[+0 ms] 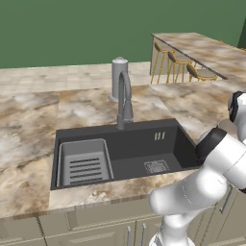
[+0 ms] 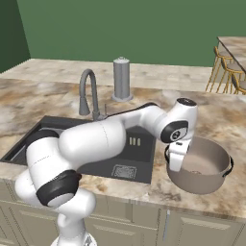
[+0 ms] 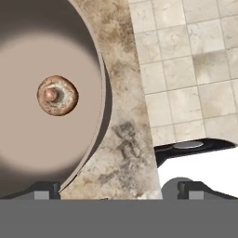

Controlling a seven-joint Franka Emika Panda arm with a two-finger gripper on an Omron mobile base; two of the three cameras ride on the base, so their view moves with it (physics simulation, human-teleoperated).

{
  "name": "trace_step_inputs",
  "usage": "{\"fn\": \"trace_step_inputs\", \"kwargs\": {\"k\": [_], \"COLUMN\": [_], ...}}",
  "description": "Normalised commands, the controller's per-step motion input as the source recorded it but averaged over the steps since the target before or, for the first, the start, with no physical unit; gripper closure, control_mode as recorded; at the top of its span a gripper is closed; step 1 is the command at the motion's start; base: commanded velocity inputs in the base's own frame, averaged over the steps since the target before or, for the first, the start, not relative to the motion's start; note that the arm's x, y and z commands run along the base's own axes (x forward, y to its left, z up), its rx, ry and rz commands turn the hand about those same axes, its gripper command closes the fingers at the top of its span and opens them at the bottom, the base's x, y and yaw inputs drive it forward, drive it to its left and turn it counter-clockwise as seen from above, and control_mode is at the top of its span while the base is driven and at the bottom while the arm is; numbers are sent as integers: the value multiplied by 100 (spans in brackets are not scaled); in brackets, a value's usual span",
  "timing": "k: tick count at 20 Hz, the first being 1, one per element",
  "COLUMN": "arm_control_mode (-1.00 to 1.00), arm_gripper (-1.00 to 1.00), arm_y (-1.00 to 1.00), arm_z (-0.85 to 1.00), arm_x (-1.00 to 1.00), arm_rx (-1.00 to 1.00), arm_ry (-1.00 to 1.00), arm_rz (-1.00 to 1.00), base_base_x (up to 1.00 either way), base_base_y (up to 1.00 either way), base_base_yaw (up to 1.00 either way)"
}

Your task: Dump the mushroom from the pot into the sink. Then turn on the water and wash the mushroom. Then turn off the water and put the mushroom back in the pot.

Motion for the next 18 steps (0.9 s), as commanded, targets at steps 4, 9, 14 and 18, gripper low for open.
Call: {"fn": "trace_step_inputs", "kwargs": {"k": [4, 9, 14, 18], "arm_control_mode": [-100, -100, -100, -100], "arm_gripper": [-100, -100, -100, -100], "arm_y": [0, 0, 0, -3], "arm_z": [-15, -13, -14, -15], "arm_x": [4, 7, 12, 18], "arm_rx": [0, 0, 0, 0], "arm_ry": [-5, -4, -1, 0], "arm_rz": [0, 0, 0, 0], "base_base_x": [0, 0, 0, 0], "base_base_y": [0, 0, 0, 0], "base_base_yaw": [0, 0, 0, 0]}}
